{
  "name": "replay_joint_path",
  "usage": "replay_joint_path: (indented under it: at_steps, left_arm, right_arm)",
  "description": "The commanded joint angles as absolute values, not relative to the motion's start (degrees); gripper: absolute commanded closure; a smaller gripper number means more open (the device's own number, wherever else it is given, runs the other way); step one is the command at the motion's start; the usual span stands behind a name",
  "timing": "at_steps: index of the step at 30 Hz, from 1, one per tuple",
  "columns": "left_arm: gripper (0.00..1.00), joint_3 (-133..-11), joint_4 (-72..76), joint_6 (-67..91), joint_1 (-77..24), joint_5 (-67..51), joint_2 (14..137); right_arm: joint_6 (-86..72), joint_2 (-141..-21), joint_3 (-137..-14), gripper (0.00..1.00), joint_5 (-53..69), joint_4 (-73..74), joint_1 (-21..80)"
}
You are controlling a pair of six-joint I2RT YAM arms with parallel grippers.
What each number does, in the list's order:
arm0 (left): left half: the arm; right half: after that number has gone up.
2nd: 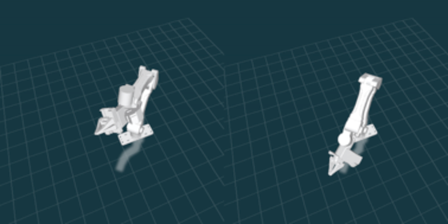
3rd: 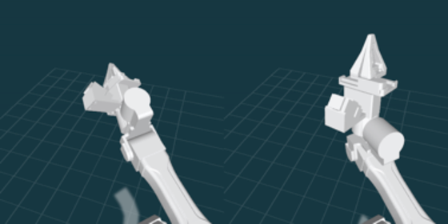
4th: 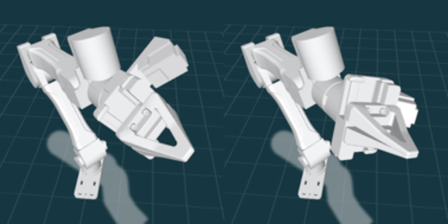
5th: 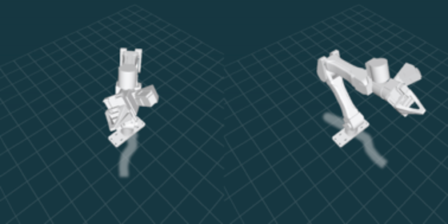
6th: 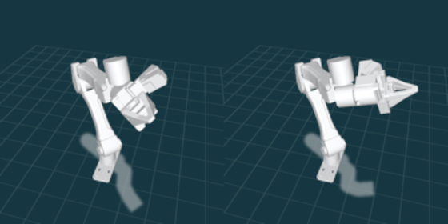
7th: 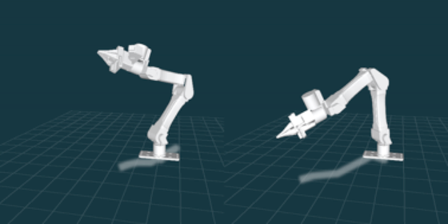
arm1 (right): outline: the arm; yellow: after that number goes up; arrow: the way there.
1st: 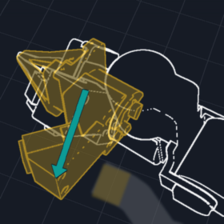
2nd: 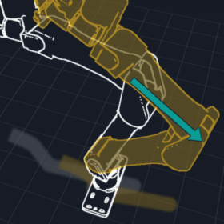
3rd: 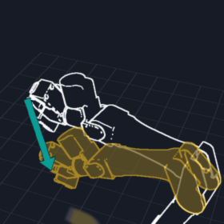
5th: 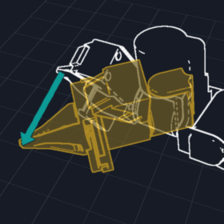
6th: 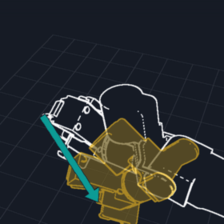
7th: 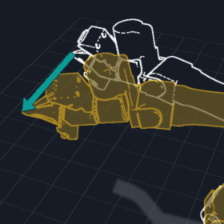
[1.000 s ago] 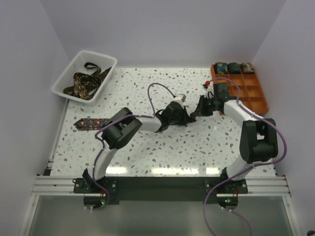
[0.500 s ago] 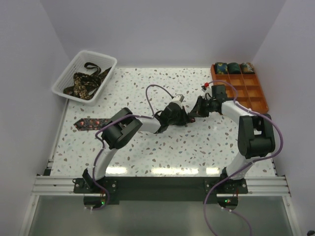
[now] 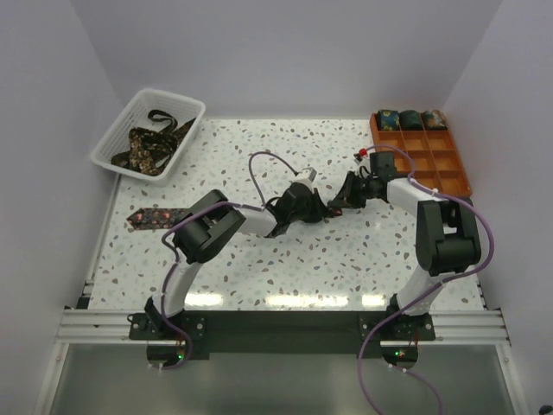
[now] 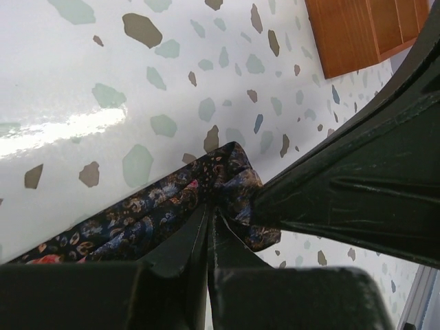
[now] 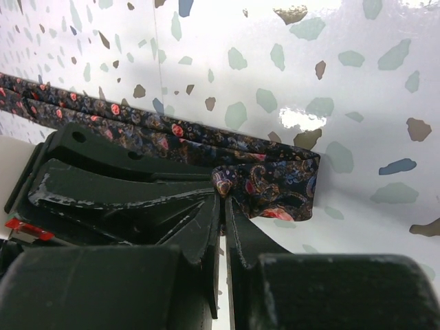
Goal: Roll the ties
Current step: Roll the tie
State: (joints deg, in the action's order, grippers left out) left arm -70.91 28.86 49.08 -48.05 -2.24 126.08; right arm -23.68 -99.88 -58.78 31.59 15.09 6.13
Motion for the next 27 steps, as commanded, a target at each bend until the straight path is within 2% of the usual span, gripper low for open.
replay_joint_path:
  at_steps: [1, 10, 15, 20, 27]
  left_arm:
    - [0.94, -68.82, 29.44, 50.18, -47.46, -0.62, 122.26]
    - [0.87, -65.57, 30.06, 49.75, -47.37, -0.18, 117.86]
    - [0.85, -66.97, 29.18, 49.13, -47.20, -0.44, 119.44]
    - [0.85, -65.92, 28.75, 47.73, -47.20, -0.09, 117.70]
    - [0.77, -65.48, 26.37, 42.28, -47.20, 2.81, 115.05]
  right_arm:
    - [-24.17, -99.67, -58.71, 0.96, 29.71, 14.41, 6.50]
    - [-23.03, -98.88, -59.32, 0.97, 28.57, 15.12, 6.50]
    - [-21.98, -97.83, -59.94, 0.99, 26.90, 16.87, 6.50]
    - [-17.41, -96.24, -62.83, 1.00, 13.30, 23.80, 6.50]
    - [-12.83, -96.50, -65.56, 1.00, 2.64, 28.21, 6.07]
